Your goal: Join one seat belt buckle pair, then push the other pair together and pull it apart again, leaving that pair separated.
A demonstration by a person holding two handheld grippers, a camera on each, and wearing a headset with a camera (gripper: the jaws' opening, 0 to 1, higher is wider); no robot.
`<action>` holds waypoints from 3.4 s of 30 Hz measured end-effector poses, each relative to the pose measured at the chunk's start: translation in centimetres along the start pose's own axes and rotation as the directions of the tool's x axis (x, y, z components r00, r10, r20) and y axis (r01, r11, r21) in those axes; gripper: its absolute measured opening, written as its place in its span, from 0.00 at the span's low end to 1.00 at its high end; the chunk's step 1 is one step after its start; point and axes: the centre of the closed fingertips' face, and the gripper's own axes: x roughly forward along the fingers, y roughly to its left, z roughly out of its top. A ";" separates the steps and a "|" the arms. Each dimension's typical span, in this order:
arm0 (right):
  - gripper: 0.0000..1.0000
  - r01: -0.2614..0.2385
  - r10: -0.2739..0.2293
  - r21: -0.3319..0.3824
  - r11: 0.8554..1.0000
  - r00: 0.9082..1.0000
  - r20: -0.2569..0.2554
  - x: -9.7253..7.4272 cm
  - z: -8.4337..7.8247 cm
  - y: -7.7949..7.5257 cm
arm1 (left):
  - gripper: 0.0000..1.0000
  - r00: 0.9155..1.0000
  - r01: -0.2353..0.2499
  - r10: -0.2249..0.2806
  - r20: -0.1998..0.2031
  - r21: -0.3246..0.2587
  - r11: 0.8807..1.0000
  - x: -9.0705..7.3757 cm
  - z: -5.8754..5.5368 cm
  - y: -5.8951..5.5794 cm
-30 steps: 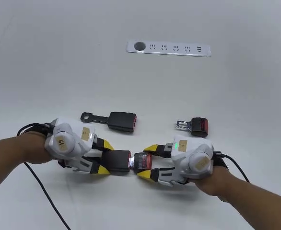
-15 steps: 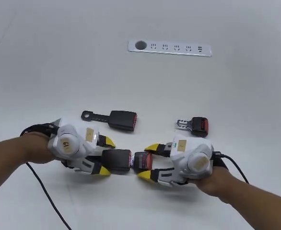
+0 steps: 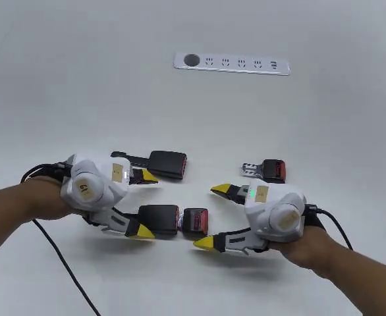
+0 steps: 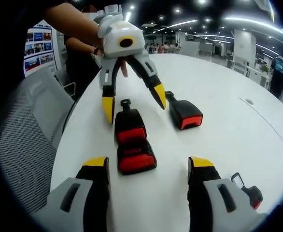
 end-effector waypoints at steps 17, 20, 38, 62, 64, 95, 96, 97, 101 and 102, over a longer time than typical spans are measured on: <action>0.73 0.140 -0.140 0.021 0.990 0.990 -0.009 -5.3 -1.0 -8.6 | 0.67 0.994 -0.105 0.104 0.031 0.026 0.994 -1.5 2.6 5.9; 0.73 0.151 -0.150 0.025 0.988 0.988 -0.032 -5.9 -1.9 -9.9 | 0.67 0.994 -0.109 0.108 0.022 0.036 0.993 -1.6 2.7 6.8; 0.66 0.105 -0.094 0.065 0.992 0.984 -0.154 -7.4 -6.4 -13.4 | 0.61 0.997 -0.029 0.035 -0.072 0.074 0.997 0.7 1.4 8.0; 0.36 0.041 -0.048 -0.038 0.998 0.974 -0.220 -6.3 -7.4 -13.8 | 0.43 0.991 0.012 -0.008 -0.132 0.030 0.999 2.1 -0.2 8.3; 0.36 0.032 -0.039 -0.036 0.999 0.975 -0.221 -6.3 -7.3 -13.8 | 0.41 0.991 0.005 -0.003 -0.131 0.020 1.000 2.3 -0.1 8.5; 0.35 0.007 -0.018 -0.051 0.999 0.974 -0.224 -4.9 -6.0 -14.1 | 0.35 0.989 -0.057 0.048 -0.138 -0.068 0.996 2.7 -0.1 9.2; 0.35 0.006 -0.017 -0.052 0.999 0.975 -0.222 -4.9 -5.9 -14.1 | 0.35 0.990 -0.056 0.047 -0.137 -0.068 0.996 2.7 -0.1 9.2; 0.35 0.004 -0.015 -0.052 0.999 0.976 -0.218 -4.7 -5.8 -14.2 | 0.35 0.990 -0.055 0.045 -0.136 -0.066 0.996 2.6 -0.2 9.3; 0.35 0.000 -0.010 -0.049 0.999 0.978 -0.206 -4.3 -5.4 -14.0 | 0.35 0.990 -0.051 0.042 -0.132 -0.063 0.997 2.6 -0.2 9.3; 0.35 -0.001 -0.009 -0.049 0.999 0.979 -0.205 -4.2 -5.3 -13.9 | 0.35 0.990 -0.050 0.041 -0.133 -0.062 0.997 2.6 -0.1 9.3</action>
